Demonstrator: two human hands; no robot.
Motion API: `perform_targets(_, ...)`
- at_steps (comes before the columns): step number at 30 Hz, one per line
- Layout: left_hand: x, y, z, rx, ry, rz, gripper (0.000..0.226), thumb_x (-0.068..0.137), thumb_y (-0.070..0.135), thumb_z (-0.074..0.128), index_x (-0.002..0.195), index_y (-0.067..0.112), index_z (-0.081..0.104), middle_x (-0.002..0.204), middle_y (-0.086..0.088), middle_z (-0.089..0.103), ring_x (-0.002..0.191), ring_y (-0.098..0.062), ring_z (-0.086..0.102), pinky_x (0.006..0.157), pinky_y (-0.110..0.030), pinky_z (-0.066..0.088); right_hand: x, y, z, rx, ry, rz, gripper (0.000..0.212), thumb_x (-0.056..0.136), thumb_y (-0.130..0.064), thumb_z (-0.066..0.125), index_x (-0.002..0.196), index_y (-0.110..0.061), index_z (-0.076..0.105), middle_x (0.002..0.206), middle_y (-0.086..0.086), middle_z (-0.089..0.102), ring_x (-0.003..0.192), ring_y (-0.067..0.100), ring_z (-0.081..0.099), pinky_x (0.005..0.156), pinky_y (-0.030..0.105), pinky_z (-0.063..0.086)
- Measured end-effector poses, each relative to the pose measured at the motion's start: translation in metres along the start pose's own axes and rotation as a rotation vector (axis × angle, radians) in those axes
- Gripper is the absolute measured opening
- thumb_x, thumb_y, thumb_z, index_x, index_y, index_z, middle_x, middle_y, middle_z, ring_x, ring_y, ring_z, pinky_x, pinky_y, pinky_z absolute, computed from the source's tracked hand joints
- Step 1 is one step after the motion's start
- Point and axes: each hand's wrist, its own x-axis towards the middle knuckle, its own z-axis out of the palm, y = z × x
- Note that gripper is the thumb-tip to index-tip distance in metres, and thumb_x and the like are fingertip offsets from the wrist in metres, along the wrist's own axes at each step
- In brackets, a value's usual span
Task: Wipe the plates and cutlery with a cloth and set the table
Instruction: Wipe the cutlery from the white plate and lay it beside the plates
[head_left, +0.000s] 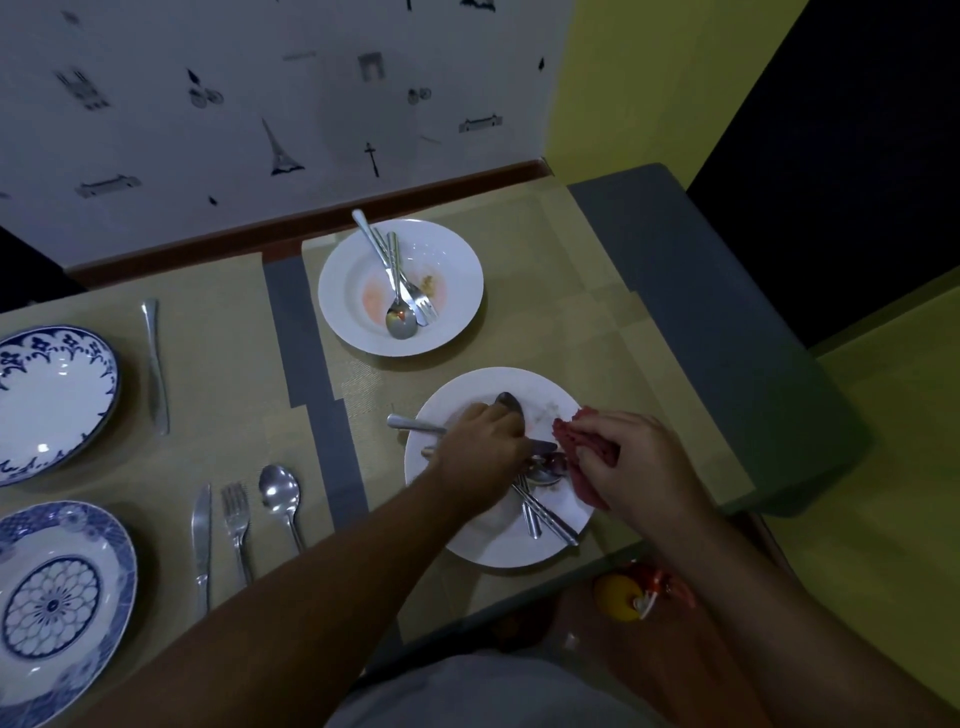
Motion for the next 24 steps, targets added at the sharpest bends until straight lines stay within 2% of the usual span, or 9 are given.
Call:
perform_targets(2,0.001,0.004,0.001,0.000,-0.012,-0.031,0.031,0.089,0.024,0.072,0.120,0.029,0.072,0.102,-0.003,0.070,0.100,-0.021,0.061,0.090,-0.038,0.049,0.000,0.001,0.001,-0.003,0.005,0.007,0.027,0.084,-0.012,0.072,0.110,-0.019,0.074,0.104,-0.005,0.072,0.091,0.007,0.063,0.080,0.001,0.039)
perform_targets(5,0.004,0.007,0.001,-0.008,-0.061,-0.095,0.024,0.094,0.024,0.065,0.118,0.022,0.071,0.110,-0.004,0.068,0.106,-0.020,0.057,0.095,-0.036,0.044,-0.001,0.002,0.002,0.005,0.006,-0.003,0.028,0.083,-0.010,0.072,0.109,-0.018,0.074,0.103,-0.005,0.073,0.091,0.007,0.063,0.081,0.001,0.036)
perform_targets(8,0.011,0.008,-0.006,-0.051,-0.088,-0.159,0.017,0.095,0.022,0.062,0.109,0.017,0.072,0.108,-0.004,0.067,0.103,-0.020,0.056,0.096,-0.036,0.046,-0.002,0.004,0.003,0.013,0.002,-0.007,0.028,0.084,-0.014,0.072,0.111,-0.021,0.073,0.105,-0.007,0.072,0.095,0.009,0.062,0.087,0.019,0.051)
perform_targets(10,0.014,0.007,-0.014,-0.134,-0.135,-0.233,0.014,0.095,0.019,0.063,0.106,0.016,0.071,0.103,-0.005,0.068,0.098,-0.020,0.060,0.092,-0.036,0.050,-0.003,0.005,0.003,0.010,0.011,-0.009,0.029,0.085,-0.017,0.071,0.113,-0.024,0.072,0.108,-0.010,0.071,0.100,0.011,0.061,0.091,0.031,0.054)
perform_targets(13,0.012,0.004,-0.025,-0.351,-0.218,-0.381,0.012,0.094,0.016,0.065,0.105,0.016,0.071,0.095,-0.005,0.070,0.089,-0.019,0.065,0.080,-0.031,0.056,-0.002,0.005,0.001,0.005,0.032,-0.022,0.029,0.085,-0.022,0.071,0.114,-0.026,0.072,0.111,-0.011,0.069,0.104,0.014,0.059,0.091,0.035,0.053)
perform_targets(17,-0.003,0.002,-0.039,-0.656,-0.200,-0.595,0.013,0.093,0.011,0.066,0.102,0.014,0.075,0.089,0.005,0.067,0.075,-0.004,0.060,0.063,-0.012,0.044,0.001,-0.001,-0.001,-0.011,0.045,-0.079,0.032,0.085,-0.021,0.070,0.116,-0.027,0.071,0.113,-0.013,0.068,0.103,0.013,0.059,0.089,0.031,0.052)
perform_targets(19,-0.016,0.002,-0.047,-0.925,-0.239,-0.733,0.018,0.093,0.007,0.066,0.107,0.013,0.076,0.093,0.003,0.071,0.082,-0.009,0.067,0.069,-0.018,0.056,0.001,-0.007,0.001,-0.050,0.038,-0.101,0.033,0.084,-0.018,0.070,0.116,-0.025,0.071,0.113,-0.012,0.068,0.103,0.013,0.054,0.087,0.023,0.044)
perform_targets(21,-0.032,0.003,-0.053,-1.169,-0.278,-0.818,0.021,0.093,0.004,0.066,0.108,0.014,0.077,0.097,-0.003,0.075,0.091,-0.021,0.072,0.079,-0.034,0.063,0.000,-0.014,0.005,-0.081,0.034,-0.155,0.034,0.083,-0.014,0.071,0.115,-0.024,0.071,0.113,-0.011,0.068,0.100,0.012,0.051,0.083,0.019,0.038)
perform_targets(24,-0.052,0.006,-0.053,-1.339,-0.266,-0.901,0.017,0.094,0.005,0.066,0.100,0.016,0.078,0.090,-0.005,0.075,0.081,-0.018,0.072,0.078,-0.035,0.063,-0.003,-0.024,0.014,-0.107,-0.013,-0.288,0.032,0.081,-0.013,0.072,0.112,-0.024,0.071,0.113,-0.011,0.068,0.095,0.015,0.050,0.079,0.026,0.045)
